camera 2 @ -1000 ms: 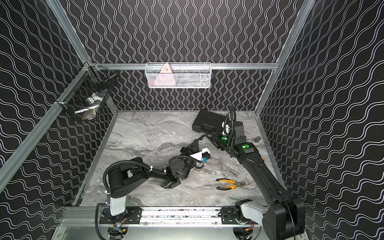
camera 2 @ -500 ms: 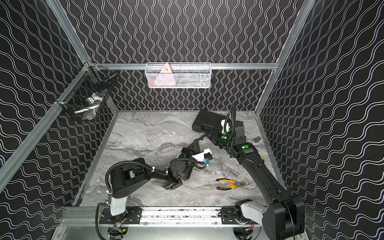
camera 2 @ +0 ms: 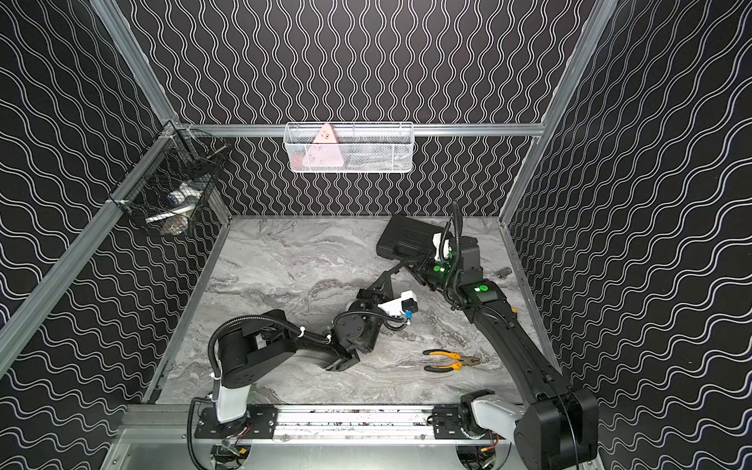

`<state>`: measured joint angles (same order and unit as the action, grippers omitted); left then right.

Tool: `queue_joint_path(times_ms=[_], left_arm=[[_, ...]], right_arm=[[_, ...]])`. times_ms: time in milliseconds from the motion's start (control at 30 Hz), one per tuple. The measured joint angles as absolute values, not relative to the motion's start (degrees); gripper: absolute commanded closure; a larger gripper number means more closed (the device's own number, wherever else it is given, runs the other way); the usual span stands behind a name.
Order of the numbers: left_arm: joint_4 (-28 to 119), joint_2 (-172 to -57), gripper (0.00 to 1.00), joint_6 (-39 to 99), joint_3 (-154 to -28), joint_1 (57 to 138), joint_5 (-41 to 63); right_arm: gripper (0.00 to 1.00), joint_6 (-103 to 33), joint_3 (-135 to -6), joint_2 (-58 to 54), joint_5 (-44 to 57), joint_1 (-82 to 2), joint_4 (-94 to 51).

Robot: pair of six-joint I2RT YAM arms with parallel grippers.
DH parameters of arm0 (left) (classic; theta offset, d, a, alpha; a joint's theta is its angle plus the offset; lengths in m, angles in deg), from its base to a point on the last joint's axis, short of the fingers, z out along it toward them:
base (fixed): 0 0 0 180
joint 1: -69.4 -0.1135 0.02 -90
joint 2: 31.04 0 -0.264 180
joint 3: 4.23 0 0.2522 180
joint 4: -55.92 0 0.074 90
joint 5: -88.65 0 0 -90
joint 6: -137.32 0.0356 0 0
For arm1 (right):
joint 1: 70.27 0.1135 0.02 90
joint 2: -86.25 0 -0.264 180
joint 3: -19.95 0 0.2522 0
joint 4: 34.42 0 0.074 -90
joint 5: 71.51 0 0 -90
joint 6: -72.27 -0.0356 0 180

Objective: Insert the battery into the alarm
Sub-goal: Install the cover on the alarm.

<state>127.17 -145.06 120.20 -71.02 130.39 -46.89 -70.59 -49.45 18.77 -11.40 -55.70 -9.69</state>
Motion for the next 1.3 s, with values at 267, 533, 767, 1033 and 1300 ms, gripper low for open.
queue_joint_path(times_ms=[267, 533, 767, 1033, 1300], left_arm=[[127.35, -145.56, 1.00, 120.53, -71.96, 130.48, -48.18], [127.37, -145.56, 1.00, 120.90, -71.96, 130.94, -49.01], [127.37, -145.56, 1.00, 121.14, -71.96, 131.20, -49.38], [127.37, -145.56, 1.00, 121.51, -71.96, 131.26, -49.49], [127.41, -145.56, 0.53, 122.04, -71.96, 131.46, -49.30]], right_arm=[[0.89, -70.41, -49.19, 19.16, -12.08, -55.70, -8.91], [0.95, -70.20, -49.15, 19.38, -12.23, -55.70, -8.51], [0.94, -70.20, -49.15, 19.38, -12.26, -55.70, -8.25], [1.00, -70.00, -49.15, 19.40, -12.23, -55.70, -8.03], [1.00, -69.30, -49.15, 19.90, -12.17, -55.70, -7.59]])
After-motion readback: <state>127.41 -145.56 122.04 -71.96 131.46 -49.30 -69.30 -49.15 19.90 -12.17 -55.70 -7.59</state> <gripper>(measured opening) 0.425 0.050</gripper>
